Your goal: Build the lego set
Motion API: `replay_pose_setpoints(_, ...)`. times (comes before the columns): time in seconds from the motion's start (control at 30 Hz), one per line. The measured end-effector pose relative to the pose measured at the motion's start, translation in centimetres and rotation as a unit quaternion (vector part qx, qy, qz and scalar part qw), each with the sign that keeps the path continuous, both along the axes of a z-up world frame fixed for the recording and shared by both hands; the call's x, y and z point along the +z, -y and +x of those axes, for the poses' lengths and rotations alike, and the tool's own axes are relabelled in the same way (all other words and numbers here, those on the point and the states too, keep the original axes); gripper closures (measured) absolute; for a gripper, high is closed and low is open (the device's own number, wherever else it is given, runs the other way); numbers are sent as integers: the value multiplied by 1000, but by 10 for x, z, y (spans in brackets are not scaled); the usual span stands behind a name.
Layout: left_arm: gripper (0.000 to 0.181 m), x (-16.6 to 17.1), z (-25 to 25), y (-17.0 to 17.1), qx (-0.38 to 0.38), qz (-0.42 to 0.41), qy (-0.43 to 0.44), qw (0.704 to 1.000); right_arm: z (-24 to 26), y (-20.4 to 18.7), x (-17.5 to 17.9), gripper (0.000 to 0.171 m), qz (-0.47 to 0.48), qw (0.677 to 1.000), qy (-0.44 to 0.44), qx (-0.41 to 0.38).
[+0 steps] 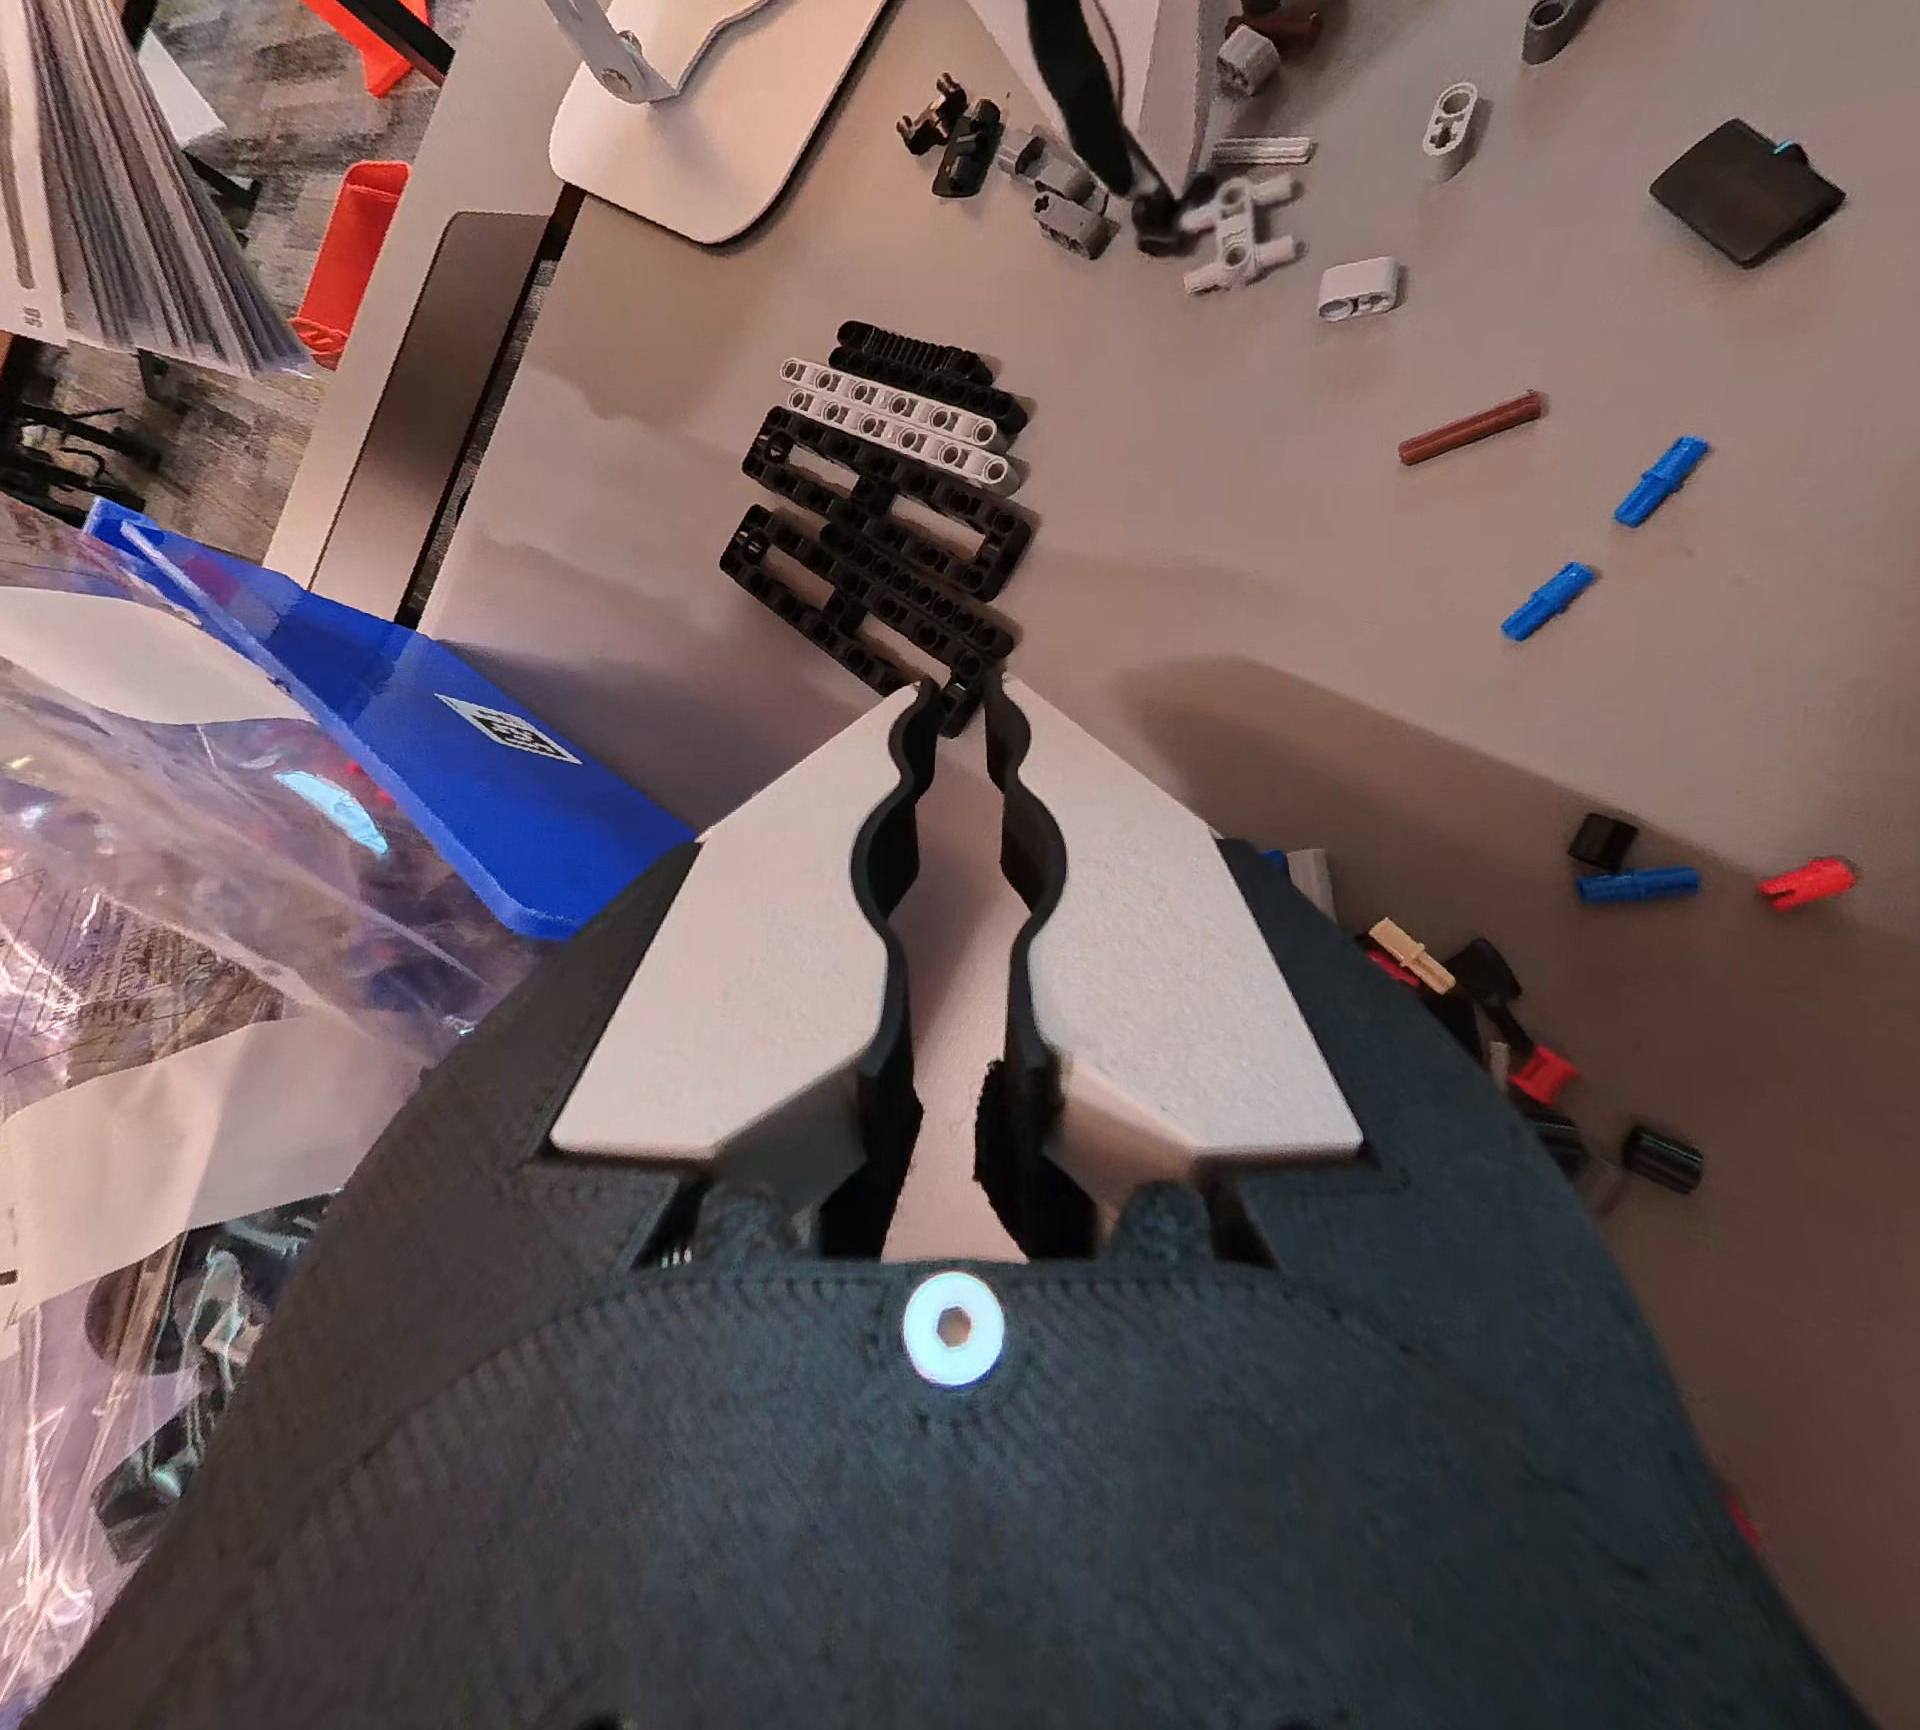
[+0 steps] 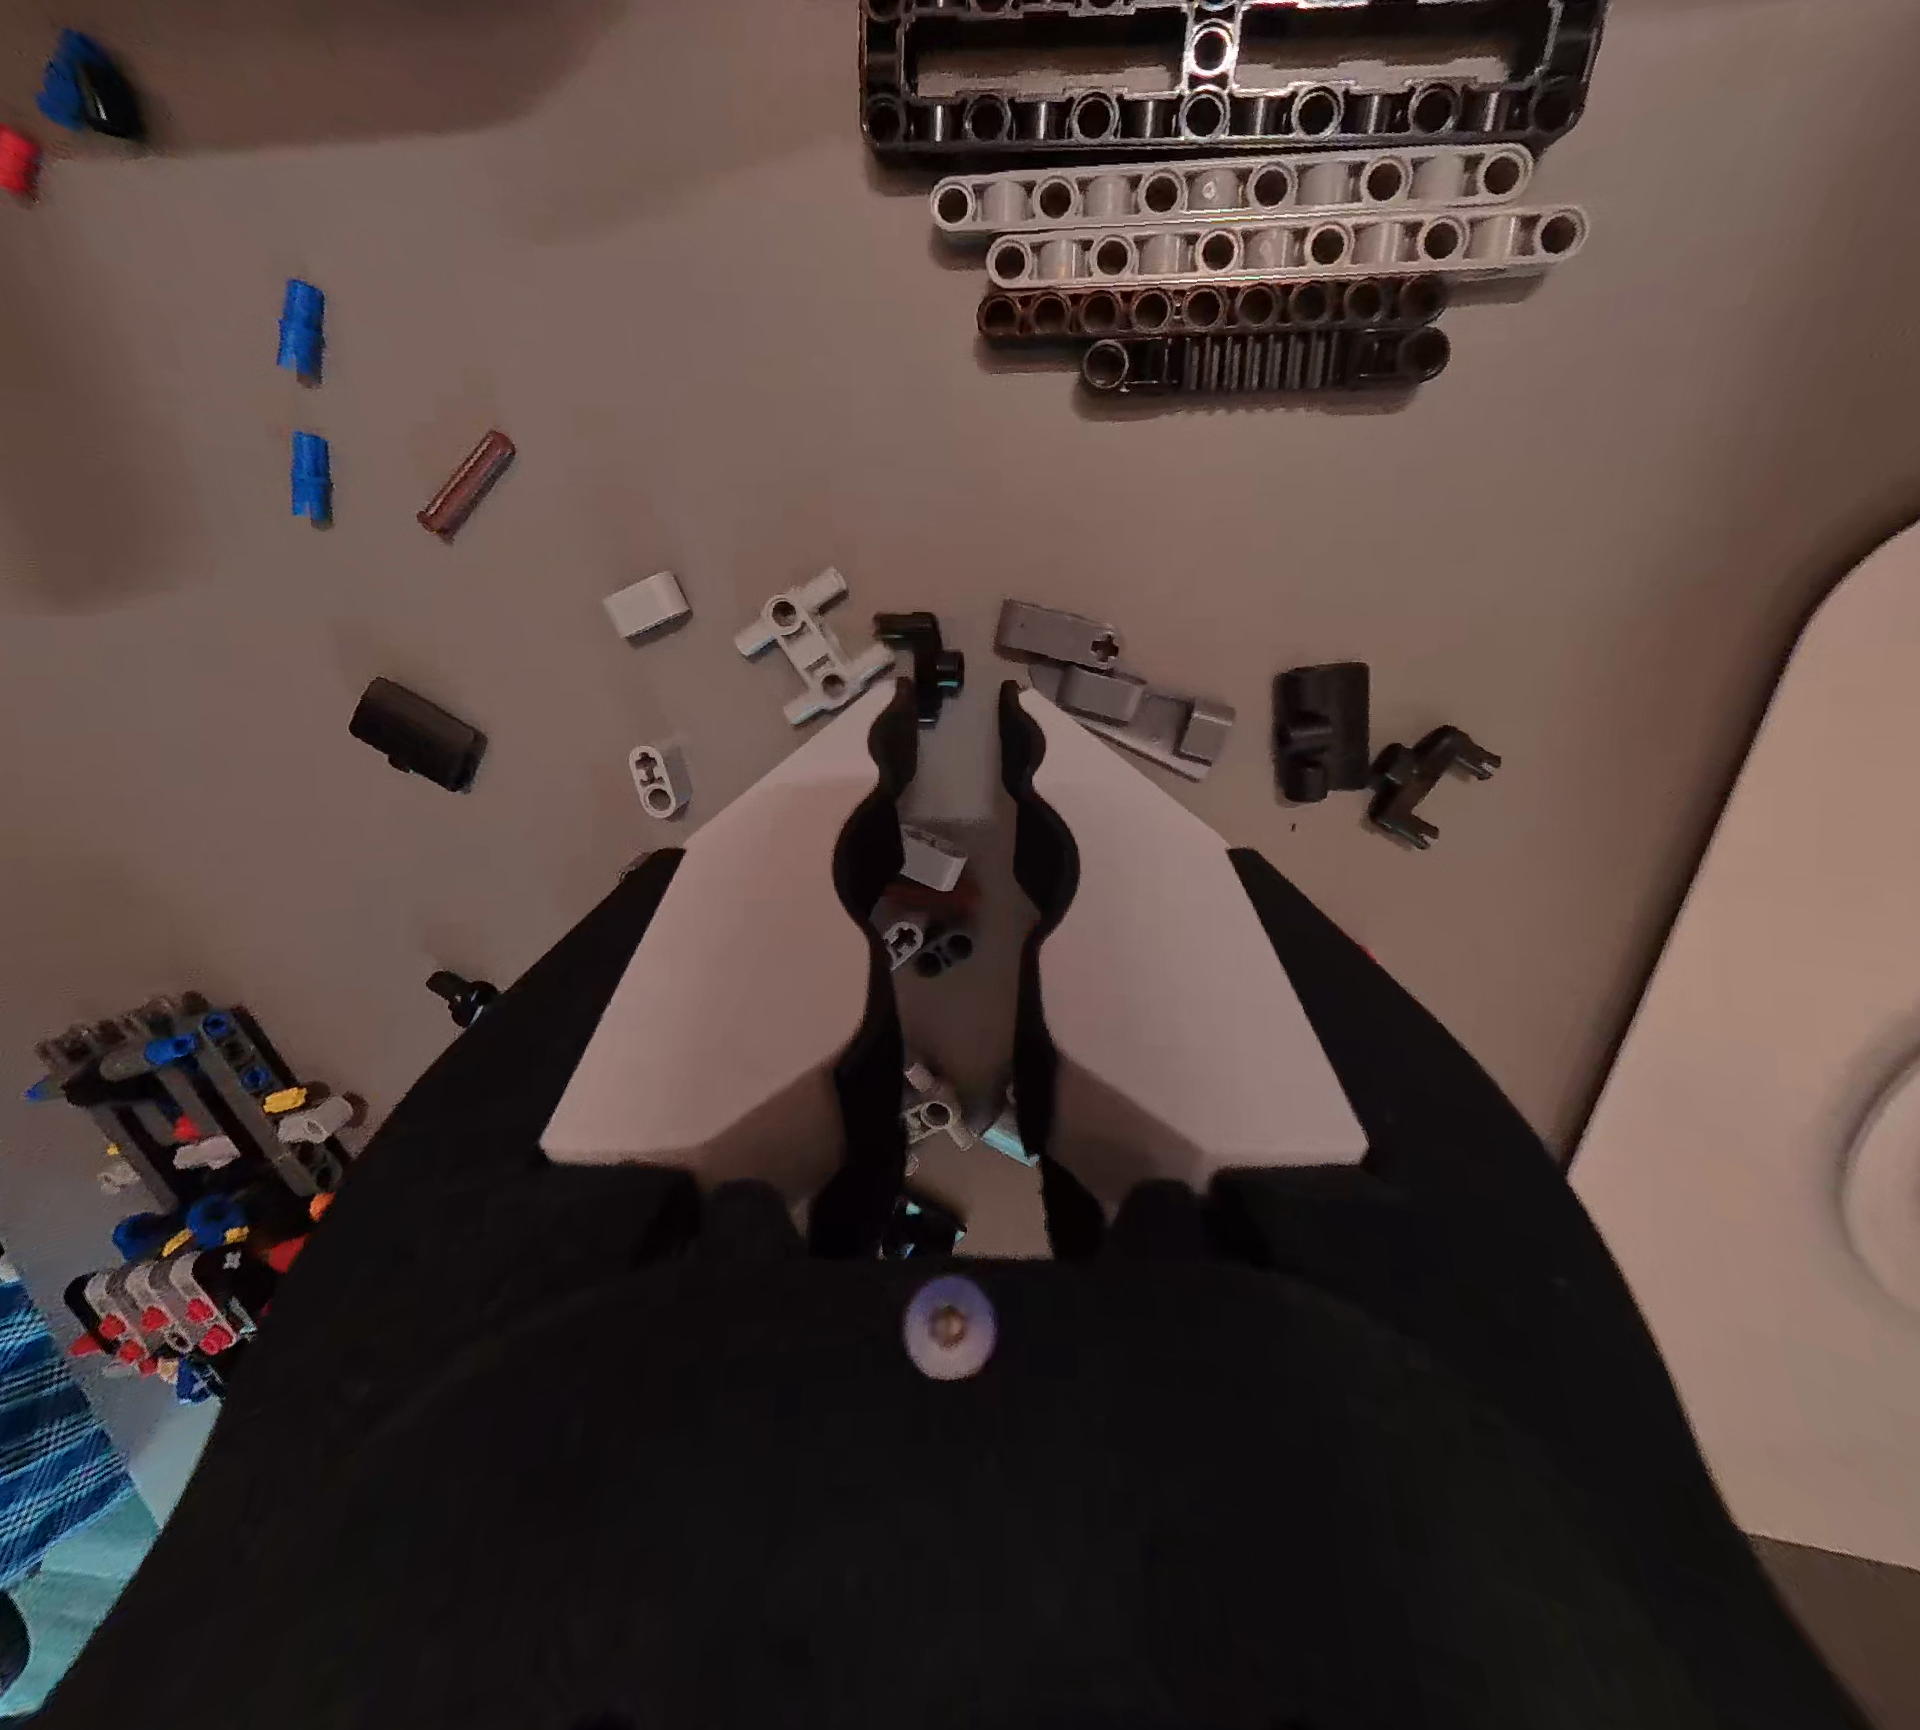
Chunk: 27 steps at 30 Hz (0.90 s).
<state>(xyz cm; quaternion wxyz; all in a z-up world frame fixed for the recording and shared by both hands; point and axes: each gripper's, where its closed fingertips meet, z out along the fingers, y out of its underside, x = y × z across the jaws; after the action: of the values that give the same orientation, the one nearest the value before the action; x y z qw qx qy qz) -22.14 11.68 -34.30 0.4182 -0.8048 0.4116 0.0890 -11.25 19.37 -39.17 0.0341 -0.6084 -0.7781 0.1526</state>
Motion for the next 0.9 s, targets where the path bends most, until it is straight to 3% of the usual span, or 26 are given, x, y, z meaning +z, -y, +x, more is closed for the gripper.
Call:
replay_pose_setpoints(0.07, 175, 1, 0, 0, 0, 2, 1, 1000, 0, 0, -1, 169, 5, 1000, 0, 9)
replay_pose_setpoints(0.33, 175, 2, 1, 1, -1, 3, -1, 1000, 6, -4, 11, 171, 2, 1000, -12, 14)
replay_pose_setpoints(0.53, 175, 1, 0, 0, 1, 1, 1, 1000, 6, -65, 38, 171, 62, 996, -44, -53)
replay_pose_setpoints(0.73, 175, -1, 0, 0, 0, -2, 0, 1000, 8, -96, 20, 171, 63, 993, -23, -98)
replay_pose_setpoints(0.9, 175, -1, 0, 1, -1, -4, 0, 1000, 12, -89, 9, 166, 46, 995, 2, -90)
